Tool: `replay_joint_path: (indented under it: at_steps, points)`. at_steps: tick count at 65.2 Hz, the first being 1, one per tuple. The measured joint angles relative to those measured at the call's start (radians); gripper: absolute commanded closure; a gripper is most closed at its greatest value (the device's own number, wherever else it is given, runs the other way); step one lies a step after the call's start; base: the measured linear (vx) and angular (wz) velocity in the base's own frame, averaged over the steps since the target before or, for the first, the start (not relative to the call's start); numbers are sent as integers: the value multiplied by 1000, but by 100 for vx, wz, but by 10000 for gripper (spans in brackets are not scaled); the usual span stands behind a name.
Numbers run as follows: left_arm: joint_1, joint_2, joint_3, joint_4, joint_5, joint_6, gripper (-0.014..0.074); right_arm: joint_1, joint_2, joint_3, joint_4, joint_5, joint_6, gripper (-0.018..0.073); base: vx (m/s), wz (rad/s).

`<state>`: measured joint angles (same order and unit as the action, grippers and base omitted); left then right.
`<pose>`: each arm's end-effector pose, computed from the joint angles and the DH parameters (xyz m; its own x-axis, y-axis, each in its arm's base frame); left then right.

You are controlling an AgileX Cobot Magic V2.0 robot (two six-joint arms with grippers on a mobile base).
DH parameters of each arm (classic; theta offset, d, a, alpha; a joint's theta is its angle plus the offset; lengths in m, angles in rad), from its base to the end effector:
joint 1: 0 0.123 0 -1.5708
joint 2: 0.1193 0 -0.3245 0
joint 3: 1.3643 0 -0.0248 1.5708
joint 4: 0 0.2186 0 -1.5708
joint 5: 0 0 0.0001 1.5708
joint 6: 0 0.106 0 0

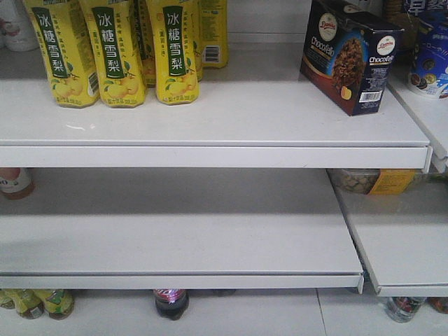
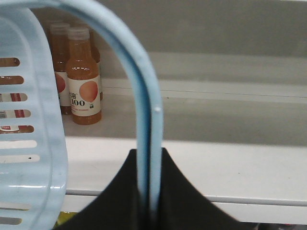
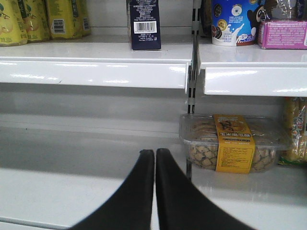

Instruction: Left arm holds basket, right arm returns cookies

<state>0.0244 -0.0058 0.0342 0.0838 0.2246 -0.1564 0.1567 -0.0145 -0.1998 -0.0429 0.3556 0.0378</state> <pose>-0.0012 0.0020 0.1798 -0.1606 -0.0786 -0.9839 -0.0549 0.9960 -0.0706 -0.0151 -0.0040 0.2397 -0.0528 -0.0108 -0.9985 -0.1414 0.9899 -0.0032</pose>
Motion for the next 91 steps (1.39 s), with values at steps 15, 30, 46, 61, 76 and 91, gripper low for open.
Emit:
replay_joint_path:
  at_steps: [15, 30, 46, 61, 76, 91]
  points:
    - [0, 0, 0, 0, 0, 0, 603, -115, 0, 0, -29, 2, -7, 568, 0, 0]
    - [0, 0, 0, 0, 0, 0, 603, -157, 0, 100, -34, -74, -7, 568, 0, 0]
    - [0, 0, 0, 0, 0, 0, 603, -157, 0, 226, -30, -231, 8, 568, 0, 0]
    - [0, 0, 0, 0, 0, 0, 603, -157, 0, 226, -30, -264, 21, 568, 0, 0]
    - [0, 0, 0, 0, 0, 0, 603, -157, 0, 226, -30, -264, 24, 568, 0, 0]
    - [0, 0, 0, 0, 0, 0, 603, -157, 0, 226, -30, -264, 24, 568, 0, 0]
